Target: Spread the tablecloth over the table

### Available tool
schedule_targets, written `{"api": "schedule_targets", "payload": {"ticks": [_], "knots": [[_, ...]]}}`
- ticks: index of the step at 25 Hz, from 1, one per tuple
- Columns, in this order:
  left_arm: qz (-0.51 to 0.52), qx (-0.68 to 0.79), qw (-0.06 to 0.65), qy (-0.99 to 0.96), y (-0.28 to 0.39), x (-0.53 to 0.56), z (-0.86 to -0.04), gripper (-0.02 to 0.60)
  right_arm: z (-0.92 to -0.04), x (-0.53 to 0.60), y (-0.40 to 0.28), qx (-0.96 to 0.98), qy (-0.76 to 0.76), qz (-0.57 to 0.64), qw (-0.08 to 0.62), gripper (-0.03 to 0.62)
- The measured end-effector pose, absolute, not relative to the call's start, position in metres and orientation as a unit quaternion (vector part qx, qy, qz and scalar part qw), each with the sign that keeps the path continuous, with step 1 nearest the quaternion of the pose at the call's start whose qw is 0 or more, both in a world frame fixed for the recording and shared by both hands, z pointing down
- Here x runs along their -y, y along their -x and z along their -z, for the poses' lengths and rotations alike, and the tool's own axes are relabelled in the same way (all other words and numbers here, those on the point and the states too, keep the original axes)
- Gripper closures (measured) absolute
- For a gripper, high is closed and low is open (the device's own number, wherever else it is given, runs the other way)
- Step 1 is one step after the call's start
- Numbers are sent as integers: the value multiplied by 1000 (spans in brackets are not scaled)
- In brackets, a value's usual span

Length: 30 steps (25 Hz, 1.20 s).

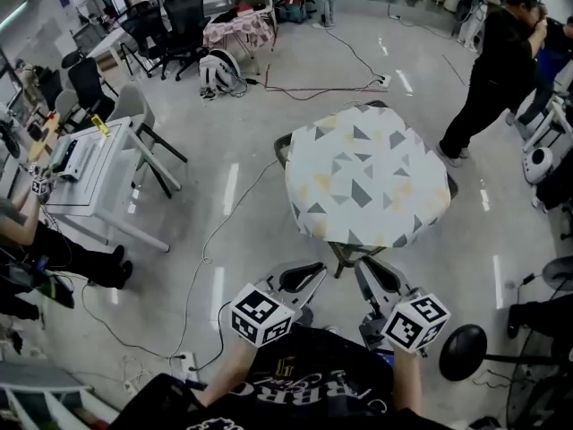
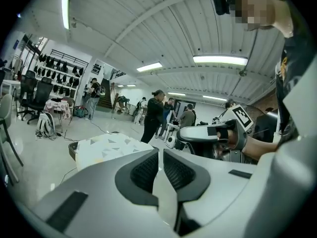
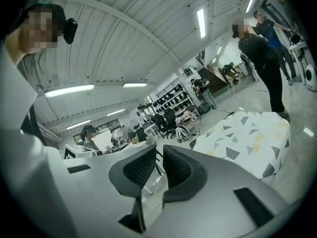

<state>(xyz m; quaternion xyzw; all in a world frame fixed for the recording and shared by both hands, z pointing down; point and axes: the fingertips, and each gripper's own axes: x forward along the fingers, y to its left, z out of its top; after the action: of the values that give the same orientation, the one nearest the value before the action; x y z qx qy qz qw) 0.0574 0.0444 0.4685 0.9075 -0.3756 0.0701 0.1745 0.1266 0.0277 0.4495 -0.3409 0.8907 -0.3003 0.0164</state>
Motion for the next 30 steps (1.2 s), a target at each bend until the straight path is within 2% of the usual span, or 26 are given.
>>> {"api": "schedule_targets", "payload": {"ticks": [7,30], "knots": [[-72,397,168,-899,-67,-77,-464,540,-440,-63,-136,-905,295,302,43,570],[-58,376,141,-914,-98,-119,-437,540,-434,-109,-136,-927,261,269,8,580]]}}
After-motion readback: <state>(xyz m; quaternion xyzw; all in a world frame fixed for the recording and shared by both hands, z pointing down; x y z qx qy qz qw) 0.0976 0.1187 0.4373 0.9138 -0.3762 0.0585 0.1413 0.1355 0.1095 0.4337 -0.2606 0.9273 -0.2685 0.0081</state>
